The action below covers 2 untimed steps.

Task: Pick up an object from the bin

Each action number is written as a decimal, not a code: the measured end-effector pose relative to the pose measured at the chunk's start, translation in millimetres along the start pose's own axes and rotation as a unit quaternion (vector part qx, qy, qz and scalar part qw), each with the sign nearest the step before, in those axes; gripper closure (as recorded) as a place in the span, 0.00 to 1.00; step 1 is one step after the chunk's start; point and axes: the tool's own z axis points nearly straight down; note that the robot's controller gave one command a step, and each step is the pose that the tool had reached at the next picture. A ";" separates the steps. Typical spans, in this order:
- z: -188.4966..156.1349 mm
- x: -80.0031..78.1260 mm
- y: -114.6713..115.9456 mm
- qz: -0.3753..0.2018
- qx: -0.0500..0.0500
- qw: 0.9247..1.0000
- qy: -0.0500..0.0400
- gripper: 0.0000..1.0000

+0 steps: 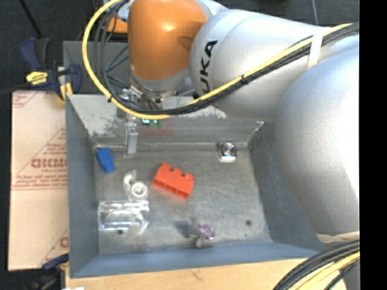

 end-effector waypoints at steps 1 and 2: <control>156.7 75.9 -32.3 -0.076 -0.002 0.997 -0.007 0.00; 141.5 115.2 -22.8 -0.049 -0.001 0.999 -0.003 0.00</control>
Offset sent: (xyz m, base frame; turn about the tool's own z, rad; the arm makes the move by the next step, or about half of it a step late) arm -0.0852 -0.0362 -0.1731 -0.1540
